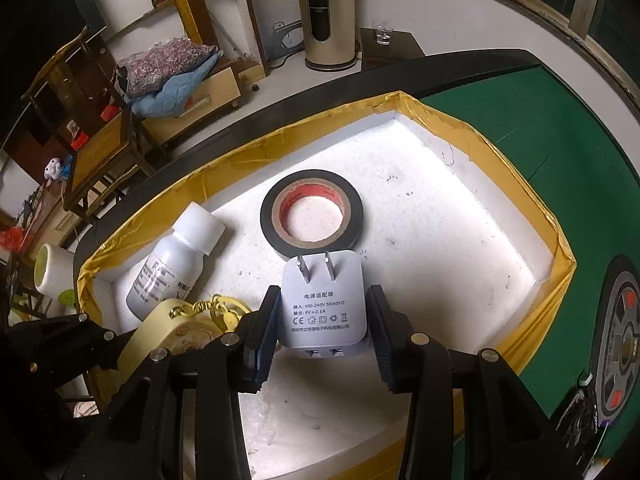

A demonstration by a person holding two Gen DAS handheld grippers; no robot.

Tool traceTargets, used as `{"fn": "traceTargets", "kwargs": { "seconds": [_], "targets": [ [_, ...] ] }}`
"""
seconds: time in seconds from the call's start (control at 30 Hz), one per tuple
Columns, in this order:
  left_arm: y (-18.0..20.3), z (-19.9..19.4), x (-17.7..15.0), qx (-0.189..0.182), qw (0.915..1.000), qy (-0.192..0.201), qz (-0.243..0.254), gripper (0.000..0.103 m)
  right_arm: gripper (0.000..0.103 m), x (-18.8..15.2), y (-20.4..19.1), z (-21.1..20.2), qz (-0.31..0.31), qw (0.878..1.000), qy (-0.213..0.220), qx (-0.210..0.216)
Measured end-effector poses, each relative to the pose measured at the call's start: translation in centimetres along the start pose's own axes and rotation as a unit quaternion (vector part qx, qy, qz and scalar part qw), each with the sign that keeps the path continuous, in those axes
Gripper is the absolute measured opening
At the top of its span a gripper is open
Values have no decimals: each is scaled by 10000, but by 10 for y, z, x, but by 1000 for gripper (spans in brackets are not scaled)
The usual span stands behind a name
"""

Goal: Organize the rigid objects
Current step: 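Lower the plug adapter into the tray and open right tool while left tool lowers beige tape, then open the left tool to release the beige tape roll in the tray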

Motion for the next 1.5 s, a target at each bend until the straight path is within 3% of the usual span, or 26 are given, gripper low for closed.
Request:
{"fn": "traceTargets", "kwargs": {
  "seconds": [0.37,0.53,0.87,1.03,1.17,1.27,1.33,1.5],
  "targets": [
    [1,-1,-1,63,10000,67,25,17,39,-14,8,-2,87,10000,26,-39],
    [2,-3,-2,99,9999,119,6,17,43,-18,10,-6,84,9999,6,-89],
    [2,-4,-4,197,9997,144,-27,19,55,-27,13,-66,149,9971,746,-96],
    [9,-4,-6,197,9997,121,51,39,59,-35,17,-83,291,9948,977,-81],
    [13,-7,-6,251,9996,104,78,49,62,-40,16,-89,389,9935,1073,-33],
    [13,-12,-5,190,9998,63,-26,55,71,-56,17,-98,502,9915,1202,-21],
    [12,-16,-6,127,9999,25,-100,65,73,-71,23,-104,630,9896,1297,-12],
    [12,-26,-11,67,9998,-91,-147,65,80,-123,48,-113,1135,9854,1270,44]
  ]
}}
Point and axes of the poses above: each gripper's, at about its wrist camera, not at the fingertips, and z roughly the way its jaws point, y to its right, x to its top, the point moved 10 cm from there along z, roughly the way its jaws point, and after that the axes turned 1 degree about y, right-handed, at the moved point
